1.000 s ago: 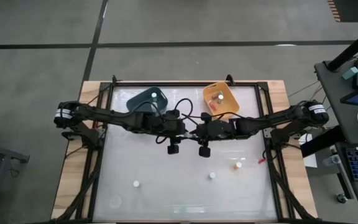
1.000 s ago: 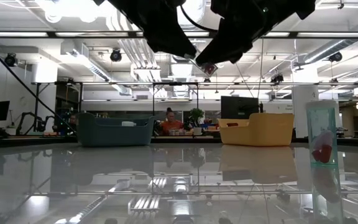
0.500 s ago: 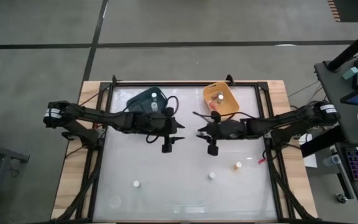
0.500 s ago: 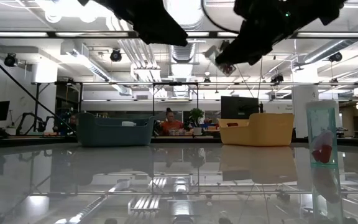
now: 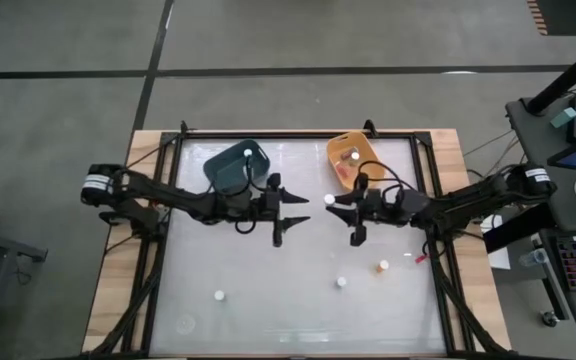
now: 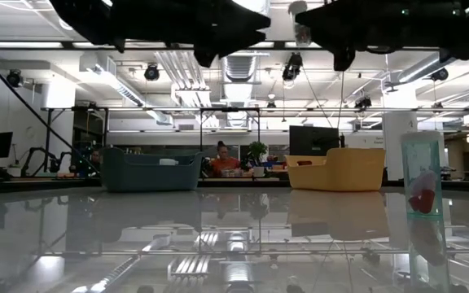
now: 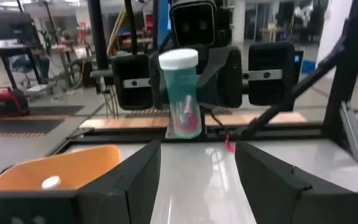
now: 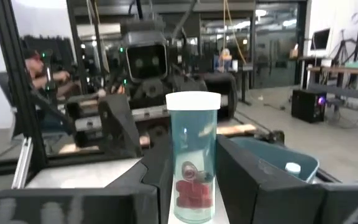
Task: Pick and place medicine bottles into bin by pill shape (circle, oval)
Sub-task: Put the blue capsule bottle into the yellow bin
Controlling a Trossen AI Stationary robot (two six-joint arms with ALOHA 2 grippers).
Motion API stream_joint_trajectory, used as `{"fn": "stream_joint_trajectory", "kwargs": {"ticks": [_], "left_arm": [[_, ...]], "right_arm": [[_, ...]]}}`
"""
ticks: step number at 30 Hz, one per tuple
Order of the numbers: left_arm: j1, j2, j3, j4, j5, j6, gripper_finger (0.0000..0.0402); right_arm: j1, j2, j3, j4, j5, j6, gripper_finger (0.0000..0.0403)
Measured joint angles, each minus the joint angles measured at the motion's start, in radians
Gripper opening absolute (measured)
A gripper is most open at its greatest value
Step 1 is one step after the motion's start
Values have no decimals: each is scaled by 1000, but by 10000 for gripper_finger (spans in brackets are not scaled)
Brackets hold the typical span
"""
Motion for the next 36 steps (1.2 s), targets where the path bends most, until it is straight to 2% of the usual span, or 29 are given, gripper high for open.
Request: {"fn": "stream_joint_trajectory", "kwargs": {"ticks": [4, 7, 10, 25, 29, 36], "left_arm": [[3, 76, 14, 117, 0, -19, 192], [14, 118, 32, 144, 5, -57, 192], [26, 151, 56, 153, 3, -97, 192], [27, 278, 213, 180, 48, -96, 190], [26, 287, 223, 177, 49, -93, 167], [27, 287, 221, 179, 50, -91, 100]], "right_arm": [[0, 0, -2, 24, 0, -14, 96], [0, 0, -2, 24, 0, -14, 96], [0, 0, -2, 29, -4, -14, 96], [0, 0, -2, 38, -4, -17, 96], [0, 1, -2, 41, -4, -21, 96], [0, 1, -2, 43, -4, -22, 96]]}}
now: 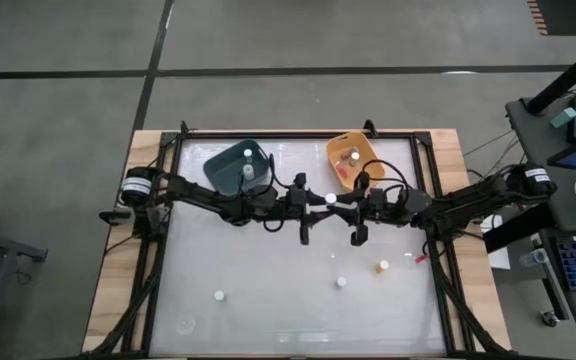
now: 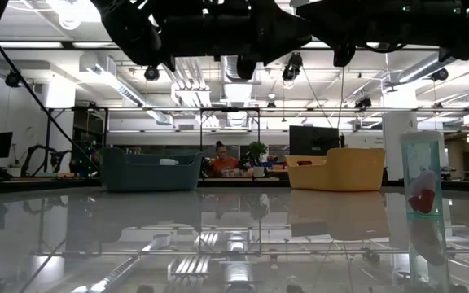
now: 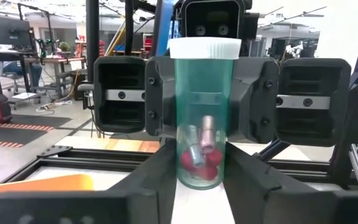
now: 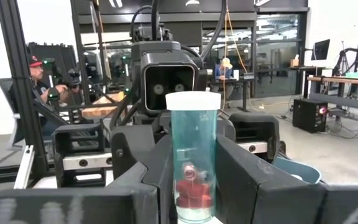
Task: Pick and place medicine bottles into bin by pill shape (circle, oval)
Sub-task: Put the blue capsule bottle into the yellow bin
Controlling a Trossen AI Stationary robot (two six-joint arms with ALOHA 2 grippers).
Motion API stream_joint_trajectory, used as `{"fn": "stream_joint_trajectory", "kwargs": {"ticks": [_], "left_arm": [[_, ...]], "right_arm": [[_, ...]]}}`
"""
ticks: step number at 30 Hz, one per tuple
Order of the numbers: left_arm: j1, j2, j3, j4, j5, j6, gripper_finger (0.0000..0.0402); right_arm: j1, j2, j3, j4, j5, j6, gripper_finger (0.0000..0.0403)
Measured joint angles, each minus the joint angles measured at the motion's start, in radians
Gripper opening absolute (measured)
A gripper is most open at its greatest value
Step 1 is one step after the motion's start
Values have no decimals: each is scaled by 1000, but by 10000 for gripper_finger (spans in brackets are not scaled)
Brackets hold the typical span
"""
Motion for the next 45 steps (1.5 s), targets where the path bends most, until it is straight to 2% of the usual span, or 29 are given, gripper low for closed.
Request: {"fn": "stream_joint_trajectory", "kwargs": {"ticks": [4, 10, 22, 32, 37, 45], "left_arm": [[0, 0, -3, 0, 0, 2, 77], [0, 0, -6, 0, 0, 3, 89], [0, -3, -19, -34, -3, 5, 83], [-1, -7, -22, -38, -8, 26, 82], [0, -7, -22, -43, -11, 23, 82], [0, -7, -27, -39, -10, 23, 81]], "right_arm": [[0, 0, 0, -2, 0, -1, 96], [0, -1, 0, -10, 0, 7, 98], [0, -89, 19, -206, 0, 50, 100], [0, -86, 55, -289, 10, 6, 100], [1, -86, 79, -346, 50, 27, 101], [1, -86, 94, -370, 55, 38, 126]]}}
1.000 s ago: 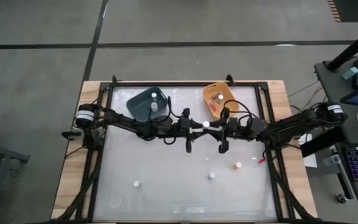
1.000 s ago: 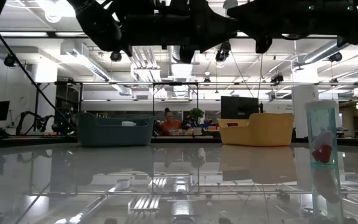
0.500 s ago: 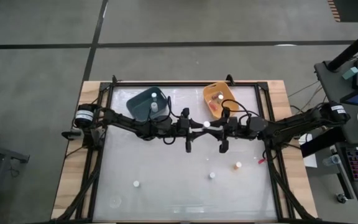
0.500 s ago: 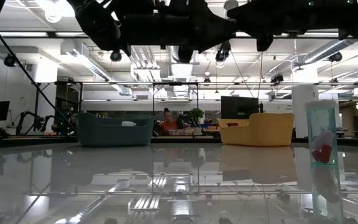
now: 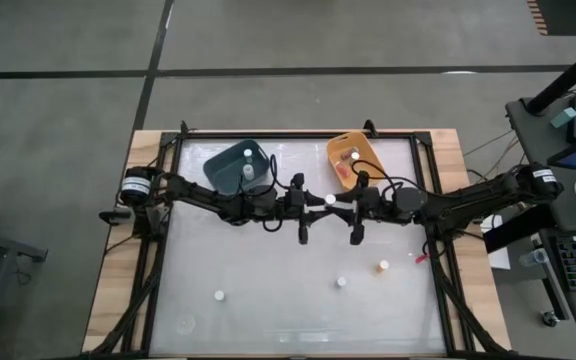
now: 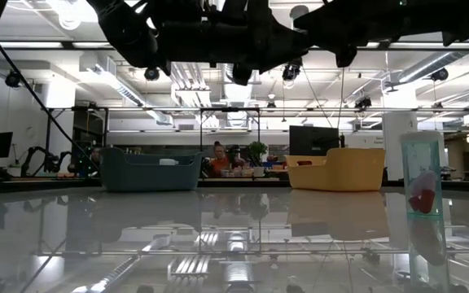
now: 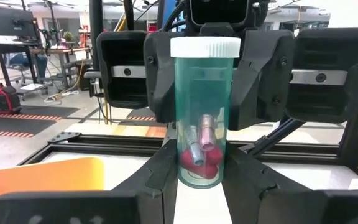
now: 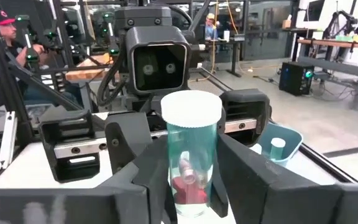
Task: Pick and place medicine bottles into bin by pill shape (circle, oval)
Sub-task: Put the blue capsule bottle into the yellow bin
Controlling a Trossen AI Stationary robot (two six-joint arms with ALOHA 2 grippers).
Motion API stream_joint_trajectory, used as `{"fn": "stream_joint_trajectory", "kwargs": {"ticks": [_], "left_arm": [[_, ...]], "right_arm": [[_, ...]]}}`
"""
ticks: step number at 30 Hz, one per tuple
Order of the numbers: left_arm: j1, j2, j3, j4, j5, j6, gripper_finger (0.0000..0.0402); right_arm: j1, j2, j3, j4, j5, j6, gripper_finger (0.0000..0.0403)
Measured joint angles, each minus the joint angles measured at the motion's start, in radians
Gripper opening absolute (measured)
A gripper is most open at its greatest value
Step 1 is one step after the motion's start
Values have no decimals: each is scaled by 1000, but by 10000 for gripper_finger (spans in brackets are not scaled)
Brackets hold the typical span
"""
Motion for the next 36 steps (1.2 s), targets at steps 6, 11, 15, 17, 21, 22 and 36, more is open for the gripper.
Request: {"fn": "stream_joint_trajectory", "kwargs": {"ticks": [6, 11, 15, 17, 21, 22, 36], "left_arm": [[-1, 0, -1, -1, 6, 0, 81], [-2, 1, -2, -11, 10, 2, 81], [-2, 1, -2, -44, 9, 7, 81], [-2, 1, -2, -65, 8, 6, 81], [-2, 1, -2, -73, 6, 7, 81], [-2, 1, -2, -78, 5, 9, 81], [0, 2, -4, -101, -19, 10, 81]], "right_arm": [[0, 0, 8, -19, 7, 20, 179], [-1, -27, 9, -40, 9, 7, 218], [-2, -81, 69, -252, 8, 29, 238], [-2, -96, 123, -398, 7, 54, 244], [-1, -89, 222, -592, 6, 67, 245], [0, -84, 245, -620, 6, 67, 243], [0, -26, 383, -827, 5, 63, 225]]}}
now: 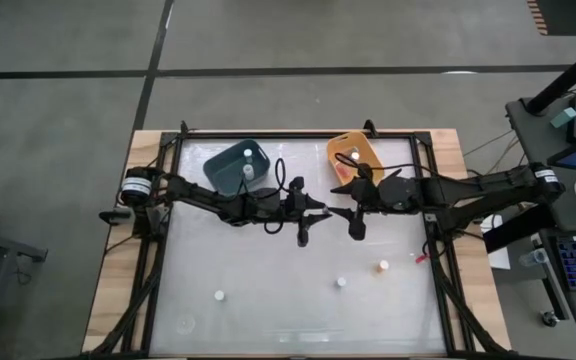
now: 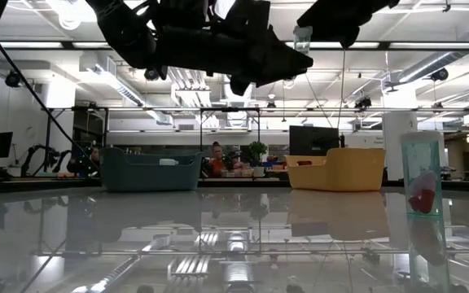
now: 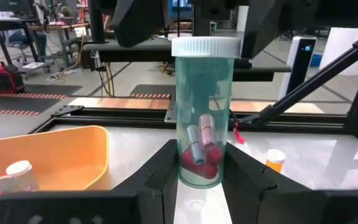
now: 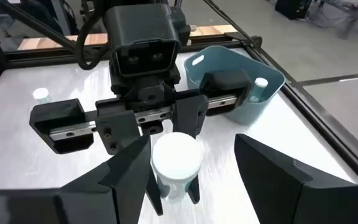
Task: Pick and place medicine bottles into bin by pill shape (circle, oval)
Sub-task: Put the blue capsule bottle into the yellow bin
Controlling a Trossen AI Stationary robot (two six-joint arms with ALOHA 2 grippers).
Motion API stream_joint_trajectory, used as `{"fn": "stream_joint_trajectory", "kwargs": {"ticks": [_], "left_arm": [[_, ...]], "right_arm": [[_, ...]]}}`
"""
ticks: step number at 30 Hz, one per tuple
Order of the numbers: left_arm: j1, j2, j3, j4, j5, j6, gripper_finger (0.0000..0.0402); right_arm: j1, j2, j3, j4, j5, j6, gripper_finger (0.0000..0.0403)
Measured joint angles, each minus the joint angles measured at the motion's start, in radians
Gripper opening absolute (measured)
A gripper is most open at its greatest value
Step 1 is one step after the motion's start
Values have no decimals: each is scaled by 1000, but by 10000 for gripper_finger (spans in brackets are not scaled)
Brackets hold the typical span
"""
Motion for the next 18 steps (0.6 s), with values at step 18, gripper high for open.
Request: {"fn": "stream_joint_trajectory", "kwargs": {"ticks": [18], "left_arm": [[0, -1, 6, 12, -2, -3, 82]], "right_arm": [[0, 33, -5, 13, -3, -4, 204]]}}
